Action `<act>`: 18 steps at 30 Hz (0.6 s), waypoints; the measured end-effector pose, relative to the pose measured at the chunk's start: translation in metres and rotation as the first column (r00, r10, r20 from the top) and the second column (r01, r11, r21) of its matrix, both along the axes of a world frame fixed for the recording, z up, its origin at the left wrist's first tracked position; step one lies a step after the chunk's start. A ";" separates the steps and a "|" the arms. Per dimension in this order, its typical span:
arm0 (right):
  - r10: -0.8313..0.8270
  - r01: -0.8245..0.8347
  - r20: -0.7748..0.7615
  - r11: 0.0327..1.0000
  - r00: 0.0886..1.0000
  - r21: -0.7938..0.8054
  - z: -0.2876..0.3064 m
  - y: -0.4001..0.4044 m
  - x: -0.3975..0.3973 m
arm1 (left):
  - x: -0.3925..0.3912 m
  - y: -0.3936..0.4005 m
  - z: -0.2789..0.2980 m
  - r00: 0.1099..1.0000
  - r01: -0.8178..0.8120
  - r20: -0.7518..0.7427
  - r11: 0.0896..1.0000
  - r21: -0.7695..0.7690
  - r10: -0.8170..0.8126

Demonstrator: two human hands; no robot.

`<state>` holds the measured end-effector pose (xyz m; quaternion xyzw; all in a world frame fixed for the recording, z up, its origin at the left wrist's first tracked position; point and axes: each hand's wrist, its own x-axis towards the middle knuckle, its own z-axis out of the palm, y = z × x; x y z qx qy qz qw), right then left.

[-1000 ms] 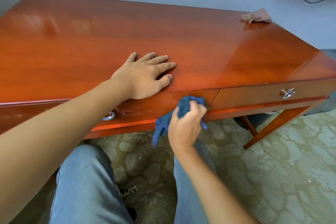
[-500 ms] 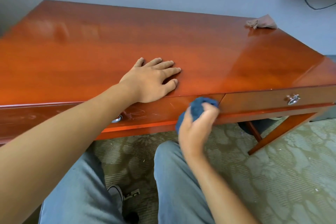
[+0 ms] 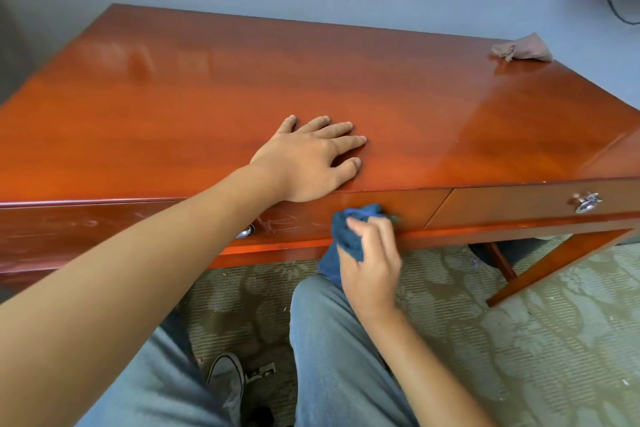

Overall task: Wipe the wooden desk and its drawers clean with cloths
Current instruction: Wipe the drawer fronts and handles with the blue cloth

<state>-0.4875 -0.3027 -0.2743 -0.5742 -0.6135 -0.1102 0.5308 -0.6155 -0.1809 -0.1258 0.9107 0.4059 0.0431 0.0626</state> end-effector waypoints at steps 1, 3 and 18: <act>0.025 -0.024 0.018 0.999 1.000 -0.043 -0.010 -0.003 0.000 | 0.000 0.000 0.000 1.000 0.003 0.000 1.000 -0.001 -0.003; 0.053 -0.050 0.022 0.994 0.998 -0.102 -0.012 -0.007 0.004 | -0.001 0.000 0.000 1.000 0.002 0.005 1.000 0.004 -0.002; 0.196 -0.139 0.350 0.973 0.916 -0.182 0.004 -0.004 0.014 | -0.004 0.006 -0.001 0.999 0.020 0.036 1.000 0.009 -0.020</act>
